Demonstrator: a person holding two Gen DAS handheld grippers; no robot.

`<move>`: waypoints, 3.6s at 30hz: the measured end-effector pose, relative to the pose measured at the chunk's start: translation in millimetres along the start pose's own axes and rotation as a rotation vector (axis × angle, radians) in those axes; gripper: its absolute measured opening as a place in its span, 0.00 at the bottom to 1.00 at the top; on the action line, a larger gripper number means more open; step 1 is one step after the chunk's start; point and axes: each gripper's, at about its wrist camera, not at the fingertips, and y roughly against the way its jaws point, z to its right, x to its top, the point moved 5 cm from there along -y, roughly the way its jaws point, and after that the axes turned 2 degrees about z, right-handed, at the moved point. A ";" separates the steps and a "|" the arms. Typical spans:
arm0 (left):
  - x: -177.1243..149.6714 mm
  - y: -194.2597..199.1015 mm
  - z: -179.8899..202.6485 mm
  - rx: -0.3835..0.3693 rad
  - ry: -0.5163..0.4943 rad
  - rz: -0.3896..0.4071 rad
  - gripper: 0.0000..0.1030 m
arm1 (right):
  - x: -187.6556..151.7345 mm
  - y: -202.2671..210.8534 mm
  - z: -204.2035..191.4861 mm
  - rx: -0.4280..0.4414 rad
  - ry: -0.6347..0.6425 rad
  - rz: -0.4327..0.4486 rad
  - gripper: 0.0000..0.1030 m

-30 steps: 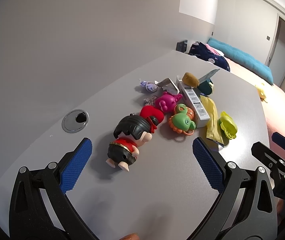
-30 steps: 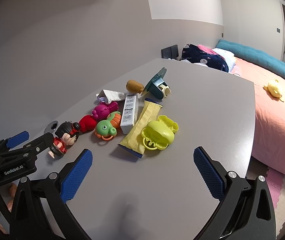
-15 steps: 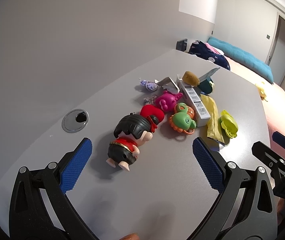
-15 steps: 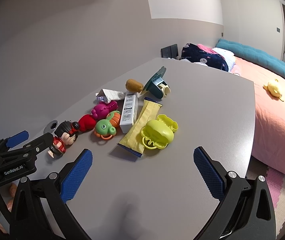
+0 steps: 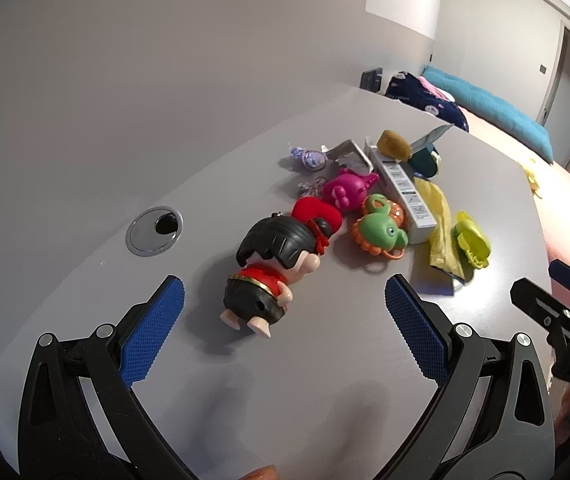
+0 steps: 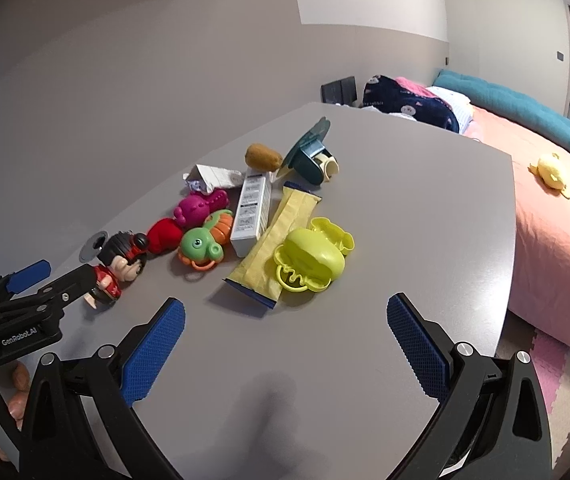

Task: Collect trash
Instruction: 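Grasp the doll figure with the left tool while the right tool grasps the lime-green toy, then carry both toys to the black bin and open both tools to drop them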

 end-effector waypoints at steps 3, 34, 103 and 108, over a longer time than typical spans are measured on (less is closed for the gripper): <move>0.5 -7.5 -2.0 0.014 -0.016 -0.015 0.94 | 2.5 -7.6 4.4 -0.005 -0.003 -0.007 0.98; -4.2 -92.2 -26.6 0.014 -0.027 -0.224 0.94 | 20.4 -101.0 35.5 0.019 0.058 -0.165 0.58; -53.4 -47.1 443.7 -0.472 -0.632 -0.221 0.81 | -35.5 91.4 397.4 -0.350 -0.405 -0.003 0.83; -45.0 -45.7 446.0 -0.443 -0.666 -0.156 0.95 | -36.2 90.5 411.8 -0.393 -0.404 0.005 0.84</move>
